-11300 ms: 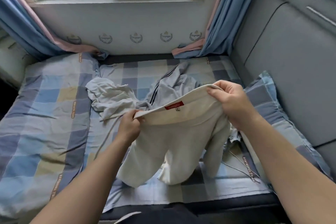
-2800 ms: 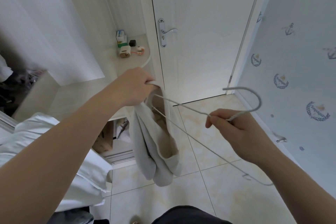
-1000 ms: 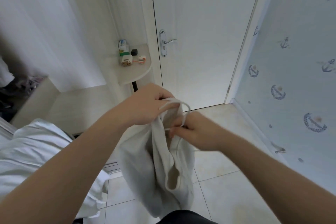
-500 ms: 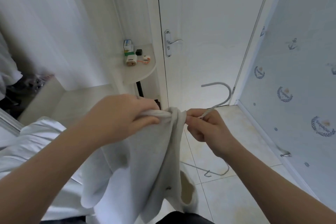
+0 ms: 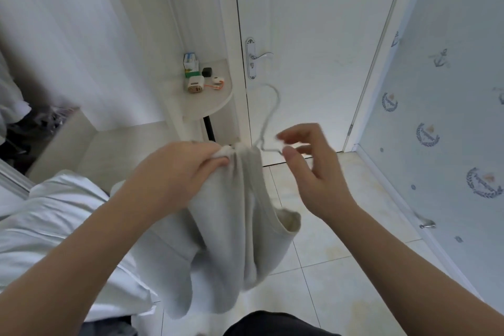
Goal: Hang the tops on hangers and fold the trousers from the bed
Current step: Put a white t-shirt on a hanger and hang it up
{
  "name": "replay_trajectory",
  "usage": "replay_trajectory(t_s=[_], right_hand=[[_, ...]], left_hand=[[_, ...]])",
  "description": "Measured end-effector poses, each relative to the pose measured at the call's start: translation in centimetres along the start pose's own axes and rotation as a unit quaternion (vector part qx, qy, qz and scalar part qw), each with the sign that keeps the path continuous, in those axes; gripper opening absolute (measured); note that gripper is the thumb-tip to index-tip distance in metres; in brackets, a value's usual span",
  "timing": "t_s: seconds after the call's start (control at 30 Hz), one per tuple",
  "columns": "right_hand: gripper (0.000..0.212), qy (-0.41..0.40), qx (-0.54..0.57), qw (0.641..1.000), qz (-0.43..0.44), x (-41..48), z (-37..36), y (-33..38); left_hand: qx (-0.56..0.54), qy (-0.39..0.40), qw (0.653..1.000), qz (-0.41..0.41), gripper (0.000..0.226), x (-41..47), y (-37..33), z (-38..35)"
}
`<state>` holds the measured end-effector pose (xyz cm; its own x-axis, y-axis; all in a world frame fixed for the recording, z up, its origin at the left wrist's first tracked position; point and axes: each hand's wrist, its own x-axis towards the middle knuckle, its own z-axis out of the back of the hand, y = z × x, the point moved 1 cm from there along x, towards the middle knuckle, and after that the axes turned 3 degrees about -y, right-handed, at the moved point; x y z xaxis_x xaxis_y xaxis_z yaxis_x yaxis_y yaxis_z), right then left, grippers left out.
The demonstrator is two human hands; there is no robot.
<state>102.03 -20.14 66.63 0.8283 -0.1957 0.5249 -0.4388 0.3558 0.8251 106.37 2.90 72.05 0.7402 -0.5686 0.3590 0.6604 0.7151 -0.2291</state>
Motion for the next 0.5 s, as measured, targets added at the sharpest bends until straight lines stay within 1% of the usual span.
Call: replay_trajectory(t_s=[0.03,0.07,0.1,0.13,0.2,0.23,0.27,0.3,0.37,0.43,0.47,0.5], right_hand=[[0.018,-0.043,-0.032,0.998,0.035,-0.6,0.4,-0.3],[0.020,-0.063,-0.043,0.995,0.061,-1.3,0.5,-0.6],[0.021,-0.050,-0.040,0.995,0.070,-1.9,0.1,-0.8],[0.023,-0.004,-0.032,0.998,0.058,-2.4,-0.7,-1.0],[0.034,0.110,-0.030,0.994,-0.002,-2.8,-2.7,-1.3],[0.038,0.144,-0.032,0.989,-0.030,-2.8,-3.6,-1.6],[0.037,0.154,-0.033,0.986,-0.049,-2.7,-4.2,-1.9],[0.032,0.147,-0.029,0.987,-0.060,-2.6,-4.4,-2.0],[0.017,0.118,-0.031,0.991,-0.055,-2.6,-4.0,-2.4],[0.012,0.104,-0.041,0.993,-0.031,-3.2,-3.4,-3.3],[0.010,0.109,-0.031,0.993,-0.038,-3.6,-3.1,-3.8],[0.008,0.130,-0.010,0.989,-0.068,-4.0,-3.1,-4.5]], left_hand=[[-0.002,-0.043,0.999,0.013,0.030,-0.2,0.6,0.2],[-0.005,-0.084,0.996,0.025,0.031,-0.4,1.1,0.4],[-0.020,-0.119,0.992,0.039,0.029,-0.5,1.3,0.6],[-0.049,-0.149,0.986,0.055,0.023,-0.8,1.3,0.7],[-0.093,-0.197,0.973,0.076,0.010,-0.9,0.6,0.4],[-0.105,-0.210,0.968,0.084,0.008,-1.1,0.1,0.1],[-0.119,-0.216,0.965,0.092,0.009,-1.2,-0.3,-0.4],[-0.133,-0.217,0.962,0.100,0.011,-1.4,-0.6,-0.8],[-0.150,-0.210,0.959,0.118,0.013,-1.6,-0.6,-1.7],[-0.164,-0.201,0.955,0.146,0.012,-2.0,-0.3,-2.6],[-0.177,-0.199,0.951,0.155,0.012,-2.1,-0.3,-3.0],[-0.193,-0.200,0.947,0.162,0.012,-2.3,-0.4,-3.5]])
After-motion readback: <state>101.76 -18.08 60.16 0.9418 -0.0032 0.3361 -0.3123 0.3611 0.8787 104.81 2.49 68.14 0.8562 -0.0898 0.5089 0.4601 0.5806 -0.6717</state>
